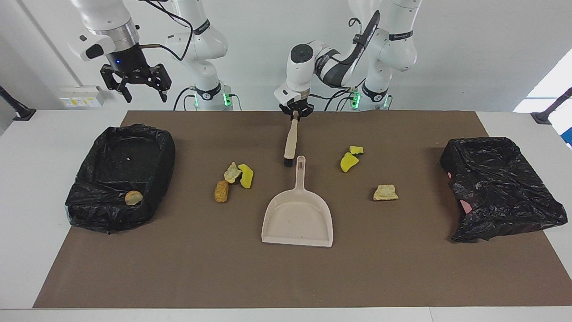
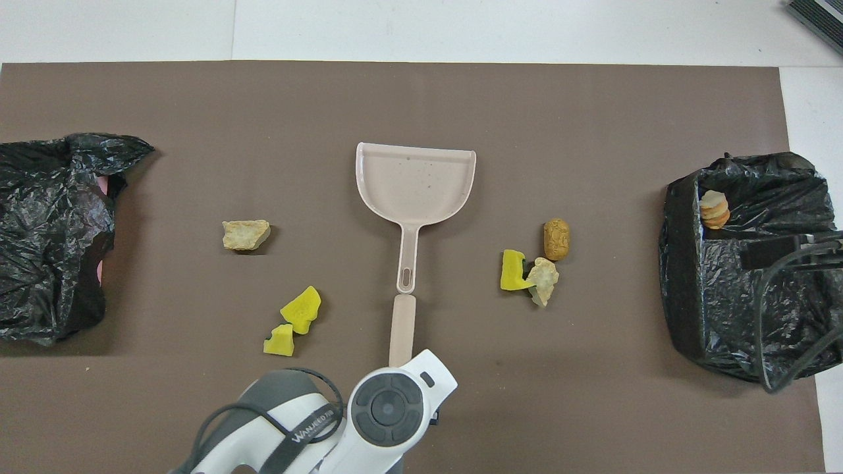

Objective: Sweep and dump trash in bin
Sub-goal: 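Reach the left gripper to the beige brush handle and grasp it, then lift the brush with the left gripper while the right gripper grasps the dustpan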

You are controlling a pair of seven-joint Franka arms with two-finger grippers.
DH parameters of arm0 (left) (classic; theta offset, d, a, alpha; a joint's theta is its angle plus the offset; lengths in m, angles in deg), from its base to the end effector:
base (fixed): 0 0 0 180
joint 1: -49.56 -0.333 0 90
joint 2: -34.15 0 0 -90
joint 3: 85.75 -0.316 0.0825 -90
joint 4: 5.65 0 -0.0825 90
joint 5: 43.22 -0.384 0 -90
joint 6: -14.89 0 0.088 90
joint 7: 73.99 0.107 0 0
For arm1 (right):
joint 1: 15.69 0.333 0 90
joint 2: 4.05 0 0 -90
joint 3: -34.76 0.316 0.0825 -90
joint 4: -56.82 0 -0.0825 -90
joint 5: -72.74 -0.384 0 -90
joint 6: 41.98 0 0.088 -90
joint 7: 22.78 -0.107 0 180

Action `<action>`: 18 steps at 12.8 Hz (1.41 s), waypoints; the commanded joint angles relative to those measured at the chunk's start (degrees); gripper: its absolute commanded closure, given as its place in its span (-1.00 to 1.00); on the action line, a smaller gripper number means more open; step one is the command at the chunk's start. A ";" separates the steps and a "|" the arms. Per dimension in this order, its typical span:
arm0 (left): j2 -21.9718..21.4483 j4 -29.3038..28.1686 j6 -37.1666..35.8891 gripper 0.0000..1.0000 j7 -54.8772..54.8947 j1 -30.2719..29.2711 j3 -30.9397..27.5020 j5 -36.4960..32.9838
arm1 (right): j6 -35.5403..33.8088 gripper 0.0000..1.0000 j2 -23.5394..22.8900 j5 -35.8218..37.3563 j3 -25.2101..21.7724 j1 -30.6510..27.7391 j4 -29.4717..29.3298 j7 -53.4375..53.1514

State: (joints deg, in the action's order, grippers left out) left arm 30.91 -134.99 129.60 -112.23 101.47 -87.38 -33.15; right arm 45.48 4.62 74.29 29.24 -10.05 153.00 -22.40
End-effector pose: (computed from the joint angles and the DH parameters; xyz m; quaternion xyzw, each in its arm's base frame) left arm 0.3044 -0.3829 0.3721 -0.9903 0.0599 0.1242 0.0142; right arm 0.5021 -0.0060 0.6495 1.0000 0.0043 -0.0008 0.0063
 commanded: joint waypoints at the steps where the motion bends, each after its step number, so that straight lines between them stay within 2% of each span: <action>1: -2.99 2.51 -7.39 1.00 -0.69 -5.74 0.14 -3.19 | 0.26 -1.00 1.26 -1.20 -0.11 -0.36 1.64 1.55; 4: -8.69 2.42 -14.15 1.00 -2.01 -11.89 0.05 -6.19 | 1.91 -1.00 0.56 -1.29 0.50 0.69 1.64 0.50; 7: -10.64 1.72 -19.44 1.00 -9.17 -14.98 0.05 -7.08 | 5.51 -1.00 -2.85 -2.86 0.68 7.34 1.46 -12.47; 12: -13.72 -3.64 -16.20 1.00 -25.00 -19.21 0.23 -5.76 | 18.16 -1.00 -15.05 -5.15 0.68 18.51 -0.03 -27.87; 14: -13.55 -5.74 -14.18 1.00 -30.12 -20.61 0.14 -1.91 | 25.80 -1.00 -21.30 -7.42 0.68 22.29 -0.03 -33.41; 16: -12.94 -7.68 -11.54 1.00 -33.02 -21.57 0.05 0.12 | 29.60 -1.00 -25.35 -8.49 0.77 25.20 -0.03 -34.31; 18: -12.85 -8.83 -9.26 1.00 -33.48 -25.70 0.14 3.28 | 32.94 -1.00 -28.43 -9.55 0.77 28.54 0.06 -34.75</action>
State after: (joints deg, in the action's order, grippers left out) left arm 19.65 -141.34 117.54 -144.68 79.65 -87.85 -32.70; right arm 76.89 -21.60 66.46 30.31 16.30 154.23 -56.12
